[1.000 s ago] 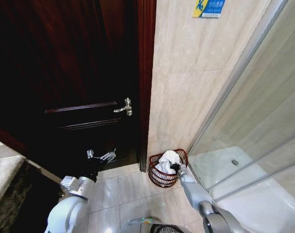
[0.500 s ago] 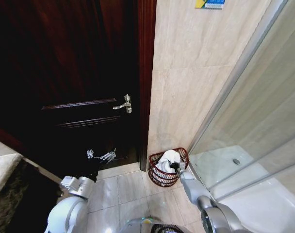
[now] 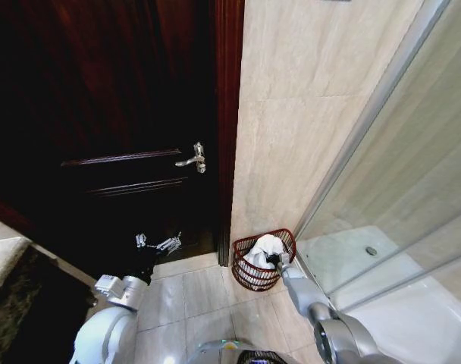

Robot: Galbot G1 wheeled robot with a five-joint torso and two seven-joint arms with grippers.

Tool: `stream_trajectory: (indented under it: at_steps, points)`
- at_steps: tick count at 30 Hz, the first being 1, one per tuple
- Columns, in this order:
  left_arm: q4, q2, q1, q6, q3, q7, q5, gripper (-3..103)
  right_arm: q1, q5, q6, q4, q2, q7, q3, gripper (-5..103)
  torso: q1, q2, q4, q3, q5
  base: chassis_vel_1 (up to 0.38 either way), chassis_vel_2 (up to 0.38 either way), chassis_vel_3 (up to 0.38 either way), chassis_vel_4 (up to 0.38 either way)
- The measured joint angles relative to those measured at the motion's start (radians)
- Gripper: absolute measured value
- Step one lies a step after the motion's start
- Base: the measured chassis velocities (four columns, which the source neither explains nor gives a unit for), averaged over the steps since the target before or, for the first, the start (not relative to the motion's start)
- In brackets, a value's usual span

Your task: Discard the used towel into the hamper.

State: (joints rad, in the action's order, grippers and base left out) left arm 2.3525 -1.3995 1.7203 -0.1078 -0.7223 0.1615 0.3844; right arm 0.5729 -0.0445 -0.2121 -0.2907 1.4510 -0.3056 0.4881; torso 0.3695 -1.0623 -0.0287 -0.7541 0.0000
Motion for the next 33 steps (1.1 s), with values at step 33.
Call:
stream_trajectory:
  at_steps: [33]
  points:
    - [0.0, 0.0, 0.0, 0.0, 0.0, 0.0, 0.0, 99, -0.042, -0.013, 0.035, 0.02, -0.004, -0.007, -0.011, 12, -0.067, 0.149, 0.0002, 0.083, -0.0015, 0.0, 0.0, 0.0, 0.0]
